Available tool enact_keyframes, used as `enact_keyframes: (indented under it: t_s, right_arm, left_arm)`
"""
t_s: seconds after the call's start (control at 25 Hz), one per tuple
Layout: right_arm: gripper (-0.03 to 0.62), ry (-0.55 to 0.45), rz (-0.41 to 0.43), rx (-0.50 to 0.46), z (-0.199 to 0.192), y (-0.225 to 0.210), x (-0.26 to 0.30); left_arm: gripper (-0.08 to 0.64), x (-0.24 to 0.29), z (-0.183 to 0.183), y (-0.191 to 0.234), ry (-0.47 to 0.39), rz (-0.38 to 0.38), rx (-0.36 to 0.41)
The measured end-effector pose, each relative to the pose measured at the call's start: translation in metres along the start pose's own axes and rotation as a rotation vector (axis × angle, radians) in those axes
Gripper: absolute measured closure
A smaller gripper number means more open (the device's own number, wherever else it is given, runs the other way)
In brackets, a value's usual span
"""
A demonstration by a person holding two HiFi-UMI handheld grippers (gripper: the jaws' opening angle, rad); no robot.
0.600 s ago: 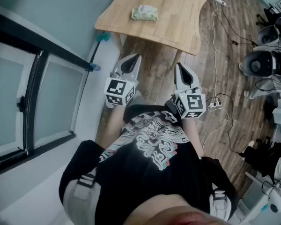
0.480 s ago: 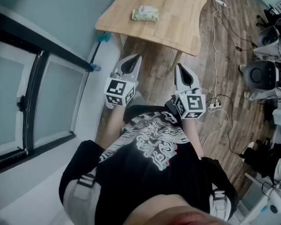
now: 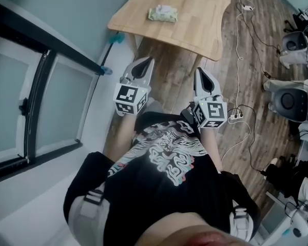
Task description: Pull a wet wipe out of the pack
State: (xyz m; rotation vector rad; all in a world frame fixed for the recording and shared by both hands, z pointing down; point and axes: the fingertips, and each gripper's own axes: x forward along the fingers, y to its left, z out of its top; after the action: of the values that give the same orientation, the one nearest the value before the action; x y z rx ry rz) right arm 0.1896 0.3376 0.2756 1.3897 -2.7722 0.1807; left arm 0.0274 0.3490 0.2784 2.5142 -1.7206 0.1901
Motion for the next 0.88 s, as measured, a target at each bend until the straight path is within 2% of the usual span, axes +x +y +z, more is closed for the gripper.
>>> enact_keyframes:
  t_s: [0.24, 0.48, 0.88]
  right_arm:
    - [0.594, 0.007, -0.012, 0.017, -0.004, -0.008, 0.002]
    - [0.594, 0.018, 0.016, 0.015, -0.008, -0.004, 0.012]
    - [0.594, 0.036, 0.02, 0.0, -0.012, -0.024, 0.057]
  left_arm:
    - [0.574, -0.005, -0.004, 0.001, 0.008, 0.019, -0.004]
    - [0.574, -0.005, -0.009, 0.006, 0.013, 0.045, -0.003]
    - [0.574, 0.03, -0.01, 0.038, 0.007, 0.075, -0.011]
